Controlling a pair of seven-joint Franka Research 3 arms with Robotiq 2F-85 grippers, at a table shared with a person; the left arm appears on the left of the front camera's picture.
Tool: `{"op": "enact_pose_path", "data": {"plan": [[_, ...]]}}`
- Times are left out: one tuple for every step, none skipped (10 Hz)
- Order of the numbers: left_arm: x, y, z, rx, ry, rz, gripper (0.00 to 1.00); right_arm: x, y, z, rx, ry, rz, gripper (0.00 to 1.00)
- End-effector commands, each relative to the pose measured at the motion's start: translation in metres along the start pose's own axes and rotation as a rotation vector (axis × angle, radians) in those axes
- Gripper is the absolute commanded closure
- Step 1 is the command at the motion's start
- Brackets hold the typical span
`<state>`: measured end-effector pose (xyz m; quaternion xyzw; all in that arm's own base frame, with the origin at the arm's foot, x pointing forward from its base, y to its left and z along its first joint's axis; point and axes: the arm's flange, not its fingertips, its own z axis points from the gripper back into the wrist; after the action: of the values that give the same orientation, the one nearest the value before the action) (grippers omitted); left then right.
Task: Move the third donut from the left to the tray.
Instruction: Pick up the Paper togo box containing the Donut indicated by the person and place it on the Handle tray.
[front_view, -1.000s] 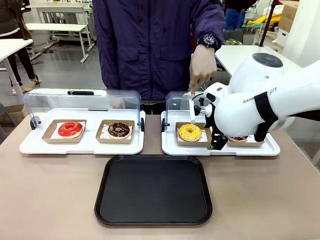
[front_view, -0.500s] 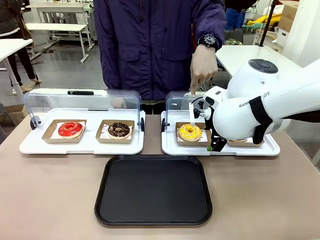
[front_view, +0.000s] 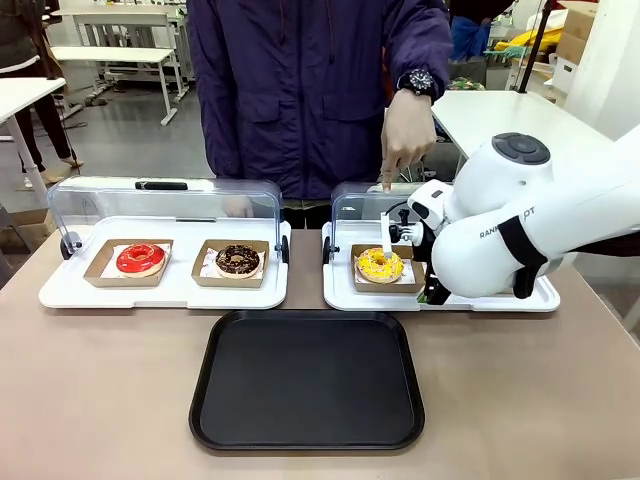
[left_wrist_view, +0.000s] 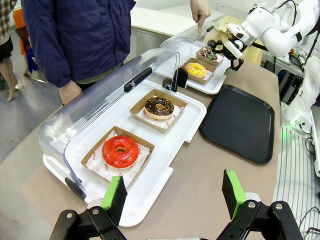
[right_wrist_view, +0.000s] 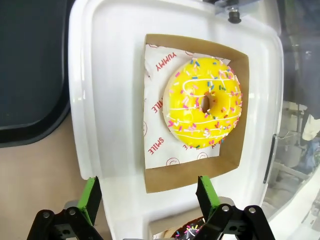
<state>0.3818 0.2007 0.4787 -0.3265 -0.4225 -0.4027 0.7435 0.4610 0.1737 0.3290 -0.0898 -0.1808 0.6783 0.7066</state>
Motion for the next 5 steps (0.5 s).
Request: {"op": "enact_pose_path", "data": {"plan": [[0.002, -0.001, 0.001, -0.005, -0.011, -0.011, 0.0, 0.008, 0.001, -0.009, -0.035, -0.004, -0.011, 0.0], [0.002, -0.001, 0.001, -0.005, -0.011, -0.011, 0.0, 0.008, 0.0, -0.014, -0.04, 0.003, -0.006, 0.0], [0.002, -0.001, 0.001, -0.005, -0.011, -0.011, 0.0, 0.008, -0.001, -0.018, -0.04, 0.008, 0.0, 0.0], [0.002, -0.001, 0.001, -0.005, -0.011, -0.011, 0.0, 0.008, -0.003, -0.022, -0.04, 0.017, 0.008, 0.0], [0.002, -0.001, 0.001, -0.005, -0.011, -0.011, 0.0, 0.006, -0.005, -0.026, -0.039, 0.013, 0.016, 0.0]]}}
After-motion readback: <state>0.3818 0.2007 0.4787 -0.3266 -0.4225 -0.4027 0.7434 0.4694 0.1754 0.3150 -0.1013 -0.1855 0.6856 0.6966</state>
